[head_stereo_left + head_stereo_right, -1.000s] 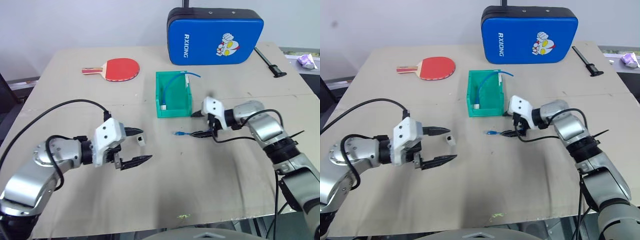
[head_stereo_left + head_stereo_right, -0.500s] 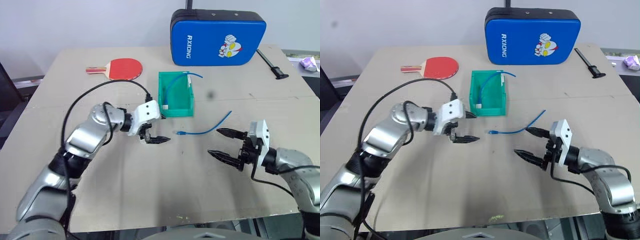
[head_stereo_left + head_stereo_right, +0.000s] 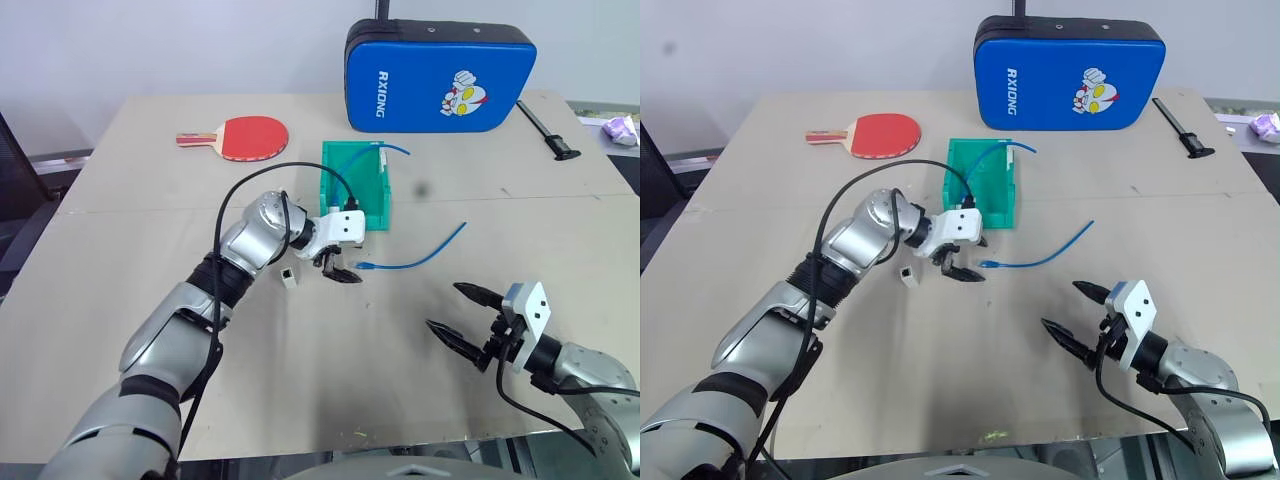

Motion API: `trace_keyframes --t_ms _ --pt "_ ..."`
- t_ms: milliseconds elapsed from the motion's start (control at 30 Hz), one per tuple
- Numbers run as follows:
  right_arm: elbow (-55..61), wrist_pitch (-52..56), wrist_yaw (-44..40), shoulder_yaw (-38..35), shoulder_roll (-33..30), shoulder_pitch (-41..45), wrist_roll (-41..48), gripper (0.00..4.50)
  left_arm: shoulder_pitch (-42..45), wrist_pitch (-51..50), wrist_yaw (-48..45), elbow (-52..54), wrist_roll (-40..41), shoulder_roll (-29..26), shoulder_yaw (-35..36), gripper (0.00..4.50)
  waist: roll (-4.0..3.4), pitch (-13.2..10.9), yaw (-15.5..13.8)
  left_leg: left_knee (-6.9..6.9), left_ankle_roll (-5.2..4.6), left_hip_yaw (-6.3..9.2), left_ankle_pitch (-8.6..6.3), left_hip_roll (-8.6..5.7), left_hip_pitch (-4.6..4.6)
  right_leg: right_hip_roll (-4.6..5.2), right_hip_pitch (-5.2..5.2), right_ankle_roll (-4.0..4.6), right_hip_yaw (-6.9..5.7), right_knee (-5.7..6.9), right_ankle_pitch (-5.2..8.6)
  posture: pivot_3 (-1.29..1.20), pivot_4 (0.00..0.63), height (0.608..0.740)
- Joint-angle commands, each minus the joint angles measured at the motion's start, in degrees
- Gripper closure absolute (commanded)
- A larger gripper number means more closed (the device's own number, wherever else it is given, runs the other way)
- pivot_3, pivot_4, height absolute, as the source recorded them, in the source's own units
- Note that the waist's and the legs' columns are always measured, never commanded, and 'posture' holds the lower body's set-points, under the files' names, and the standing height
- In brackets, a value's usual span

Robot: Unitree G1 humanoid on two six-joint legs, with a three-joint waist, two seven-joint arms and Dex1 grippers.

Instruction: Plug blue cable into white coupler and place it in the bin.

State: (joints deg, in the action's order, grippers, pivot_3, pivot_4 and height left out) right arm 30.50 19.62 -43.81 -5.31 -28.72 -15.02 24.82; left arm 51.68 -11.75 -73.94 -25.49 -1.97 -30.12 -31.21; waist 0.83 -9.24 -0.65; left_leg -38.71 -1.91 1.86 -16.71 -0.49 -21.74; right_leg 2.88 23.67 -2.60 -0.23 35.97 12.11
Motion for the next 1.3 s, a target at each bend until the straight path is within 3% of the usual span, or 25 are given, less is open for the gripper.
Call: trace_keyframes --t_ms 33,133,167,200,400,567,733,933,1100,1300 --pt "0.62 -1.72 0.47 -0.64 -0.25 0.2 -0.02 0.0 -0.23 0.05 -2.24 0.03 -1.29 -0.91 0.59 2.27 0.01 0.01 0.0 -0.01 0.0 0.01 0.0 0.01 0.02 0.0 -0.03 0.0 0.0 0.0 0.0 0.0 0.15 0.74" --pt "0.22 -2.0 0.35 -0.56 -0.72 0.47 -0.07 0.0 -0.8 -1.3 -4.62 1.61 -1.33 -1.84 0.7 3.93 0.0 0.02 0.13 -0.02 0.0 0.01 0.0 0.02 0.04 -0.02 -0.04 0.0 0.0 0.01 0.0 0.0 0.15 0.74" --pt "0.1 -2.03 0.32 -0.52 -0.85 0.61 -0.05 0.0 -1.07 -1.96 -5.6 2.41 -1.13 -2.22 0.73 4.35 0.0 0.02 0.17 -0.02 -0.01 0.01 0.0 0.03 0.04 -0.03 -0.04 0.0 0.0 0.02 0.0 0.0 0.15 0.74" --pt "-0.06 -2.06 0.26 -0.51 -0.96 0.77 0.01 0.0 -1.3 -2.57 -6.41 3.1 -0.97 -2.49 0.79 4.44 0.0 0.02 0.25 -0.02 -0.01 0.02 0.0 0.04 0.04 -0.03 -0.04 0.0 0.0 0.02 0.0 0.0 0.15 0.74" --pt "-0.85 -0.74 -0.29 0.72 -0.61 3.17 2.26 0.0 -2.73 -8.03 -6.11 7.37 3.51 -0.84 5.75 4.44 0.0 0.02 0.29 -0.02 0.0 0.02 0.0 0.05 0.04 -0.04 -0.04 0.0 0.0 0.05 0.0 0.0 0.15 0.74" --pt "3.5 16.45 0.07 -1.39 -1.23 4.46 26.22 0.0 -3.51 -26.47 -2.3 12.45 17.52 5.3 17.49 4.44 0.01 0.01 -0.12 -0.25 -0.01 0.23 -0.01 0.23 -0.15 0.02 -0.05 0.0 -0.19 0.06 0.0 0.0 0.15 0.74" --pt "1.04 21.69 8.26 -1.57 3.47 12.23 38.18 0.0 -7.2 -41.41 0.57 21.18 29.13 8.41 23.33 4.44 0.01 0.01 0.75 -0.3 -0.02 0.12 -0.01 0.22 -0.02 0.04 -0.12 -0.1 -0.03 0.09 -0.07 0.0 0.15 0.74" --pt "-4.18 22.67 15.57 -3.33 9.02 22.03 46.33 0.0 -9.22 -49.13 3.4 26.65 36.45 9.32 24.66 4.44 0.01 0.01 1.22 -0.38 -0.02 0.15 -0.01 0.22 0.05 0.02 -0.11 -0.1 -0.03 0.36 -0.07 0.0 0.15 0.74" --pt "-4.86 23.32 16.01 -4.26 8.95 24.48 49.92 0.0 -8.56 -51.67 6.11 26.43 40.74 10.73 26.88 4.44 0.01 0.01 1.1 -0.39 -0.01 0.13 -0.01 0.19 0.02 0.04 -0.1 -0.11 -0.01 0.31 -0.07 0.0 0.15 0.74" --pt "-3.66 23.67 15.42 -3.75 8.14 24.08 51.45 2.73 -8.3 -52.78 8.21 25.56 43.5 10.59 28.26 4.5 0.01 0.01 1.24 -0.38 -0.01 0.1 -0.01 0.19 0.01 0.05 -0.08 -0.11 0.02 0.27 -0.07 0.0 0.15 0.74"
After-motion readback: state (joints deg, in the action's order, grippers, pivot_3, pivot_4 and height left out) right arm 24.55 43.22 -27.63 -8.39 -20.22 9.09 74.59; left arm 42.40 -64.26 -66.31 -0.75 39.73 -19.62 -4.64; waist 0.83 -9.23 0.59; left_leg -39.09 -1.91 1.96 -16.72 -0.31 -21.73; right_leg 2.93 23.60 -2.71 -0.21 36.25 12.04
